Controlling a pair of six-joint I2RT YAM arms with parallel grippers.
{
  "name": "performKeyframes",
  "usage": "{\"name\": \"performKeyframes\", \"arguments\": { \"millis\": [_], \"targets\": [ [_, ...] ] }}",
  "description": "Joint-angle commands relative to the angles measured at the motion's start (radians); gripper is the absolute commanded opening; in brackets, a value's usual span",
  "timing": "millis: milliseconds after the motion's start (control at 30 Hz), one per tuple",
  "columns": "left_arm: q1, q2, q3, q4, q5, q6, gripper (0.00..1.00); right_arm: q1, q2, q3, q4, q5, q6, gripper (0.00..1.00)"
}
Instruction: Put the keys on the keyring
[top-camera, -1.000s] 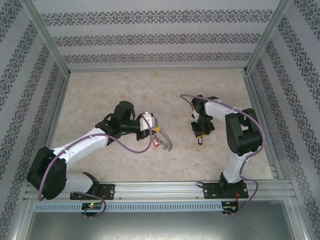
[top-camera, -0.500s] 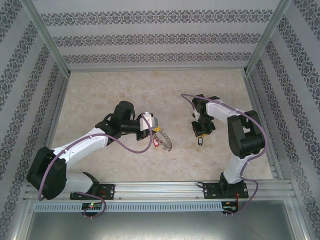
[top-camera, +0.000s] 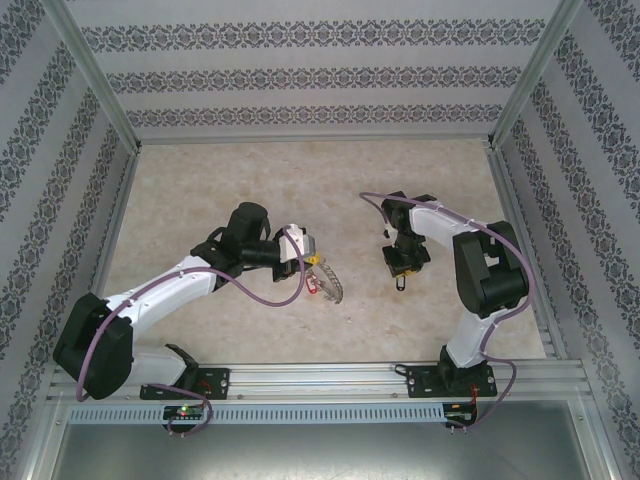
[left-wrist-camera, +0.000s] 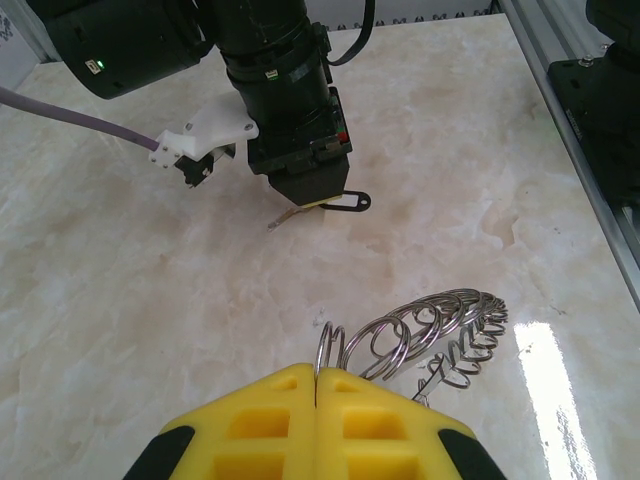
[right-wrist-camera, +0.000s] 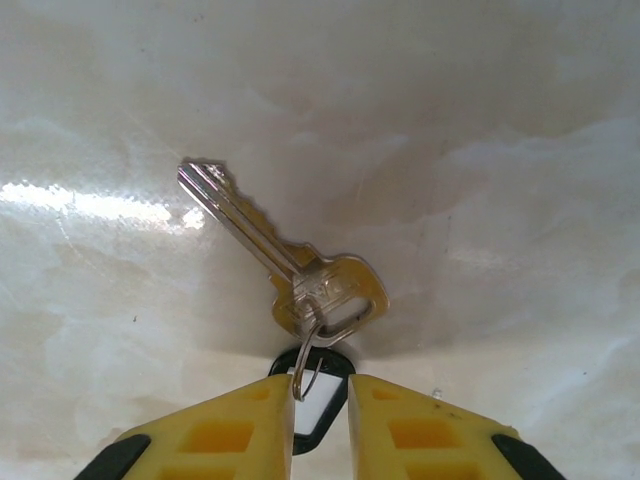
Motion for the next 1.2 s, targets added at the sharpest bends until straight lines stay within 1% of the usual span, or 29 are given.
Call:
{"name": "performKeyframes", "arguments": {
  "millis": [0,100,267,333,433,567,700,800,867,967,1167],
  "targets": [
    [-0.004,-0.015,0.014,-0.004,0.022,0.005,0.00,0.009,0.020,0.013,-0.014,0.028,0.014,0.22],
    [-0.003,-0.014,0.014,-0.006,0.023,0.004,0.00,0.010,0.025,0.012,-0.012,0.027,0.012,0.20],
    [-0.002,-0.010,0.018,-0.007,0.021,0.002,0.00,0.010,0.017,0.015,-0.012,0.035,-0.003,0.09],
    [-0.002,-0.010,0.023,-0.009,0.016,-0.007,0.00,0.011,-0.011,0.008,0.005,0.022,-0.025,0.03],
    [-0.002,-0.004,0.036,-0.017,0.009,-0.031,0.00,0.014,-0.069,-0.009,0.043,-0.011,-0.081,0.00],
    [-0.001,0.001,0.036,-0.013,0.006,-0.043,0.00,0.032,-0.170,-0.046,0.107,-0.084,-0.169,0.00],
    [-0.001,-0.015,0.025,0.023,-0.003,-0.035,0.00,0.067,-0.307,-0.104,0.186,-0.243,-0.284,0.00],
    [0.002,-0.009,0.063,-0.016,0.004,0.003,0.00,0.119,-0.395,-0.117,0.197,-0.311,-0.393,0.00],
    [0.001,-0.002,0.088,-0.037,0.013,0.017,0.00,0.138,-0.450,-0.125,0.205,-0.374,-0.462,0.00],
    [0.001,0.007,0.101,-0.034,0.023,0.016,0.00,0.159,-0.519,-0.130,0.222,-0.434,-0.530,0.00],
    [0.001,0.008,0.073,0.038,0.029,-0.009,0.00,0.181,-0.617,-0.115,0.262,-0.544,-0.547,0.00]
  ]
}}
